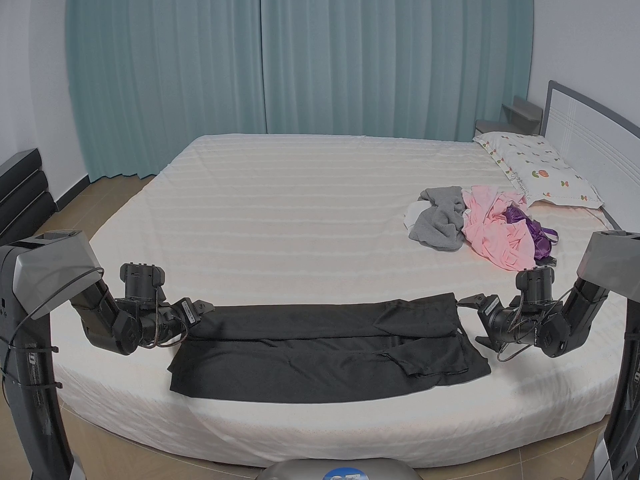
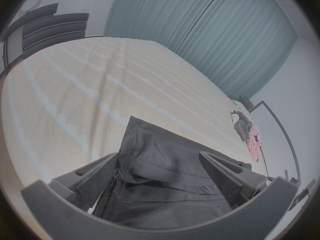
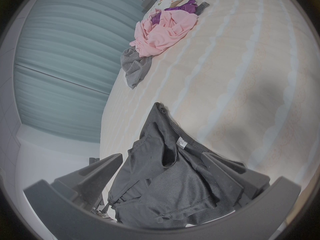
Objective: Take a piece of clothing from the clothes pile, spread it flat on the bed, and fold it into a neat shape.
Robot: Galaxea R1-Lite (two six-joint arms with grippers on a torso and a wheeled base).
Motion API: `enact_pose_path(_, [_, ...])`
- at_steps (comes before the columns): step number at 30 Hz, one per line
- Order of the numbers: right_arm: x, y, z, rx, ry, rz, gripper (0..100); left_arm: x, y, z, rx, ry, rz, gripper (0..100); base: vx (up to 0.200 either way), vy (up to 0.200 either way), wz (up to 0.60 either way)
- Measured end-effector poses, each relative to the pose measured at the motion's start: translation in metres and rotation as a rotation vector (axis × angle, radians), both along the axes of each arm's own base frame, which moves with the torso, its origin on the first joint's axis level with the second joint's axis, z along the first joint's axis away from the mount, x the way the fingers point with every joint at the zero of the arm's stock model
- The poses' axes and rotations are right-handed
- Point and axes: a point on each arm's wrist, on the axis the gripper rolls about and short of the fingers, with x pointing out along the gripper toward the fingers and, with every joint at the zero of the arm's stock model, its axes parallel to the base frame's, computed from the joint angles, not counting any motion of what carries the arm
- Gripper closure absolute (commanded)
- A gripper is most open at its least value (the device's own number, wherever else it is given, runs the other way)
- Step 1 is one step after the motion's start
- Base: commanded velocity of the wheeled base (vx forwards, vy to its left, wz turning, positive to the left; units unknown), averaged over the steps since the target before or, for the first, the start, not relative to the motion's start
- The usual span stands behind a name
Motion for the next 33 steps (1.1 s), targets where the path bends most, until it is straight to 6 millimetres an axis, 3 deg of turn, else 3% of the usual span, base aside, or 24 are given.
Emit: enact_pose_path(33, [-0.001,0.001,-0.001,-0.004,0.006,0.006,0,0.001,-0.01,-0.037,0.154,0.015,-0.063,0,0.0,0.0,0.0])
